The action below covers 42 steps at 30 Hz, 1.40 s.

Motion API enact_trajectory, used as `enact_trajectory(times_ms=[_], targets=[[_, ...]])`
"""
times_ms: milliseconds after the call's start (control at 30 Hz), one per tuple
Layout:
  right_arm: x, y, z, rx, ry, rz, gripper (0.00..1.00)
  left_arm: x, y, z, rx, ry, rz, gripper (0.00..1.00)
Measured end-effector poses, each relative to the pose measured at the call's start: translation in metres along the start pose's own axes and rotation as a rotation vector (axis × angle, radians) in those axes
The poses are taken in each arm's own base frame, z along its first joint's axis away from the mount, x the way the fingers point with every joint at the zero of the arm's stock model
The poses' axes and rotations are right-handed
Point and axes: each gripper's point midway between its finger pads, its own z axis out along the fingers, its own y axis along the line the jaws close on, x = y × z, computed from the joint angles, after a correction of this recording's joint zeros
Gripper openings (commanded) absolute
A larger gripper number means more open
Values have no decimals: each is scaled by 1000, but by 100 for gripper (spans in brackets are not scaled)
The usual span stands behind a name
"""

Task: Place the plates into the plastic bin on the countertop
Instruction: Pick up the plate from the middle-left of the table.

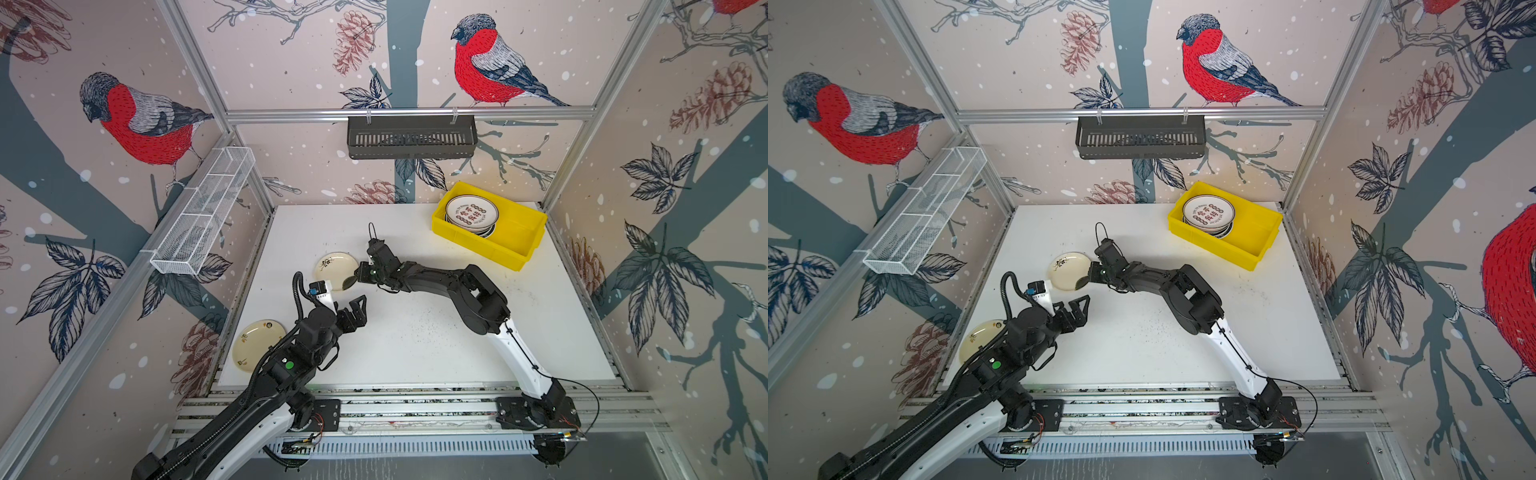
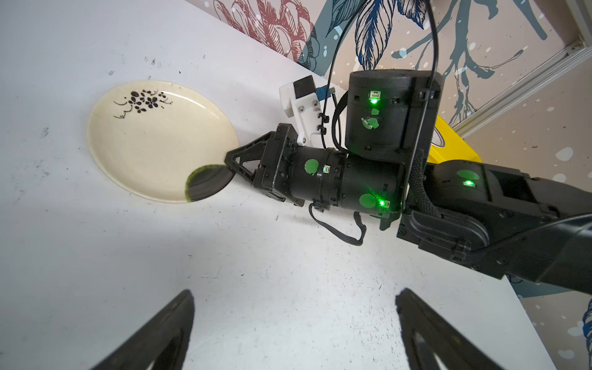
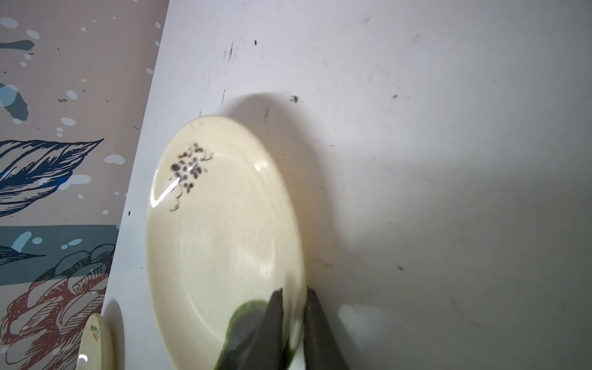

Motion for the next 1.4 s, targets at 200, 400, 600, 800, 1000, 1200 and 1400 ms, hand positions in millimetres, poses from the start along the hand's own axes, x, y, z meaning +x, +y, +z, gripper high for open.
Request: enact_trajectory(times_ms=[200,400,600,800,1000,1200,1400], targets=[[-3,-6,-3,5,-9,22,9,2,2,1,-9,6,3,98],[-6,-16,-14,20,-14,37,3,3,3,2,-15,11,5,98],[-10,-34,-32,58,-18,61,3,5,4,4,-22,19,7,98],[-10,-53,-60,101,-22,87,2,6,5,4,-25,23,9,98],[-16,-61,-94,126,-52,103,2,9,6,6,-32,33,12,98],[-21,-51,-132,107,-90,101,2,13,4,9,-23,57,14,98],[-22,-48,-172,94,-132,102,2,16,-10,14,41,83,9,98]])
